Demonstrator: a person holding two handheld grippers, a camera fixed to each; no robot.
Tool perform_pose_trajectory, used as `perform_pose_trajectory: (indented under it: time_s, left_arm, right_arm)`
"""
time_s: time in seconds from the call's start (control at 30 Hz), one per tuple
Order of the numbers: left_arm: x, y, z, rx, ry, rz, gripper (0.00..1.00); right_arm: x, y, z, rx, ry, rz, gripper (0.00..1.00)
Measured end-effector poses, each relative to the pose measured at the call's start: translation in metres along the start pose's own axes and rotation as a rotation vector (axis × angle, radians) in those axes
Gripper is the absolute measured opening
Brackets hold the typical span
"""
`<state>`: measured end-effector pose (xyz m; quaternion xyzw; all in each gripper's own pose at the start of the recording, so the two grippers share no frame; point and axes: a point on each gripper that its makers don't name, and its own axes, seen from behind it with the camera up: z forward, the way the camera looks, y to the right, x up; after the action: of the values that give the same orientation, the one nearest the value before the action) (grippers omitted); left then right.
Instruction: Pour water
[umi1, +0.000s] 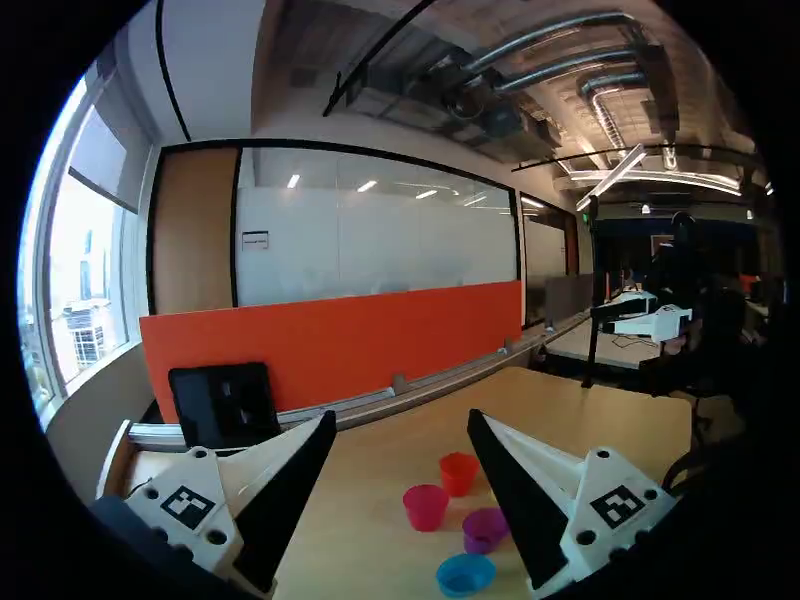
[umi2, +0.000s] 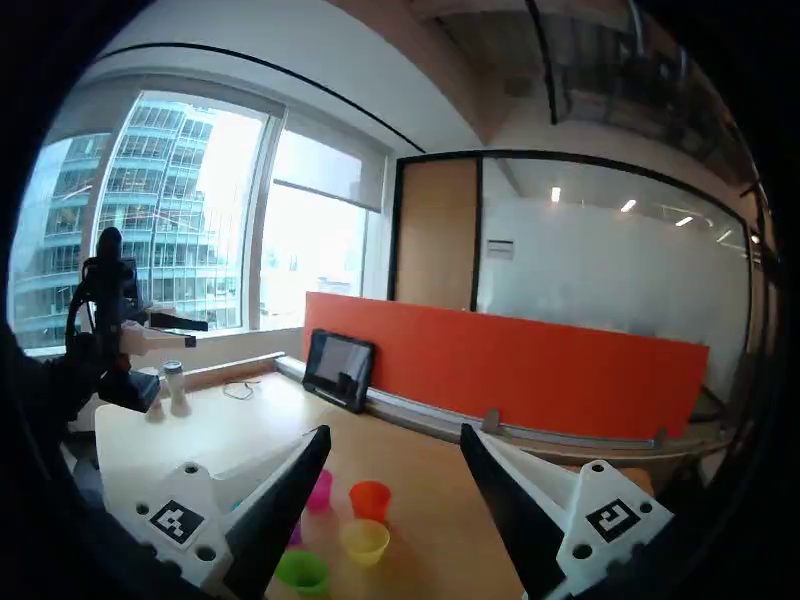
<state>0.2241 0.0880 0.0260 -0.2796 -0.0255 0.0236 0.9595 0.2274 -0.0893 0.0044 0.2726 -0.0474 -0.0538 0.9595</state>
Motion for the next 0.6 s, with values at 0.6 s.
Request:
perform_pose_trajectory:
  time_s: [0.6]
  left_arm:
    - [-0.05, 0.013, 0.002, -0.071, -0.1, 0.006, 0.97]
  right_arm:
    - [-0.04, -0.013, -0.006, 0.085, -0.089, -0.018, 1.0]
